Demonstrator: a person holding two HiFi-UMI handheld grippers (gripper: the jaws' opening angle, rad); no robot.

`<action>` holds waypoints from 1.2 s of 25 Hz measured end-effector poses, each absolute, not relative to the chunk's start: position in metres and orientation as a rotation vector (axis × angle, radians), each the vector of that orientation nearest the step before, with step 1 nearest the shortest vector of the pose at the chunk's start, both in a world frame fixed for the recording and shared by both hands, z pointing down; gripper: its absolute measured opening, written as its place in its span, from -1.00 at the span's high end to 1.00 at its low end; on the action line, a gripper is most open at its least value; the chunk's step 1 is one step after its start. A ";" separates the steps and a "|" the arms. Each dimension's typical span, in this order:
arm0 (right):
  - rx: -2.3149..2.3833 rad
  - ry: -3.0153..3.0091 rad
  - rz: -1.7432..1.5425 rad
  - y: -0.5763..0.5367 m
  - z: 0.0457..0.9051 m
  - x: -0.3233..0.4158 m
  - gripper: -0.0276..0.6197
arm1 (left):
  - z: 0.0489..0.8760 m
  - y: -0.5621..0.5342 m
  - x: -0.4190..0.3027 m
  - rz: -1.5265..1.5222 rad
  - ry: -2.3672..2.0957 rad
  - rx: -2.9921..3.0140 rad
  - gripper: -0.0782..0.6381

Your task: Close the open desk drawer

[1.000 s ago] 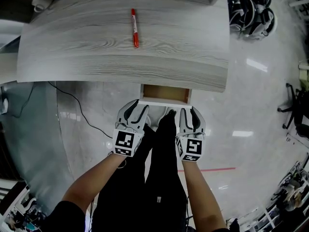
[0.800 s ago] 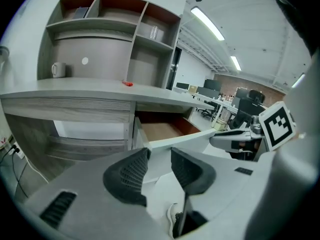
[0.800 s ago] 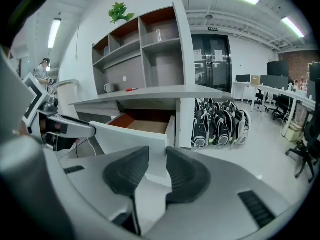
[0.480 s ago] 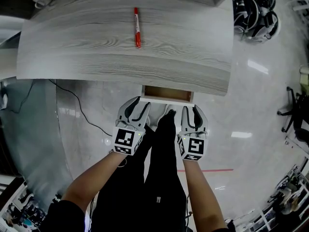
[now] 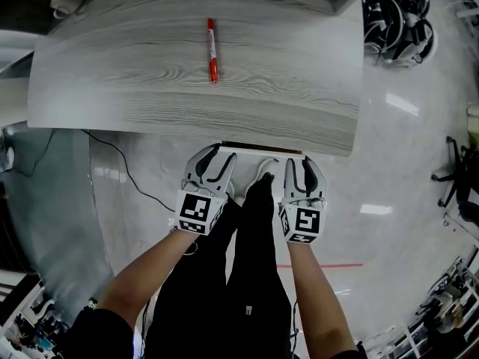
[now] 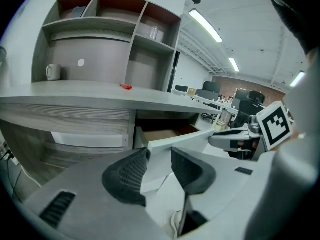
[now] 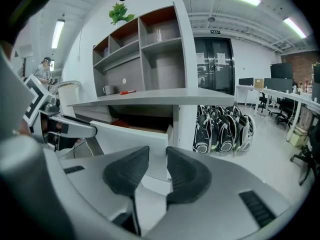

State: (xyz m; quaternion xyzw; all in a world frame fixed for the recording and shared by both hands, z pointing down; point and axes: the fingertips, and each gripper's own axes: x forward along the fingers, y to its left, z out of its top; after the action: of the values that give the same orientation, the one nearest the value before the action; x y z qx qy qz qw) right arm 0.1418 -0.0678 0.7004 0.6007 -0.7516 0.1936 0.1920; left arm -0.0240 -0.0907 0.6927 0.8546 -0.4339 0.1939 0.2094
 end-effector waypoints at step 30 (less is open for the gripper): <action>1.672 -2.189 0.493 -0.127 0.698 0.147 0.54 | 0.687 -0.151 -0.017 0.491 -1.320 2.395 0.34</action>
State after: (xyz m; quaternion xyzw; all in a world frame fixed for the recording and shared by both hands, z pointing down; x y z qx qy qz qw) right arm 0.1466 -0.1267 0.6981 0.5886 -0.7709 0.1737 0.1708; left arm -0.0166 -0.1507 0.6874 0.8479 -0.4672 0.1738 0.1804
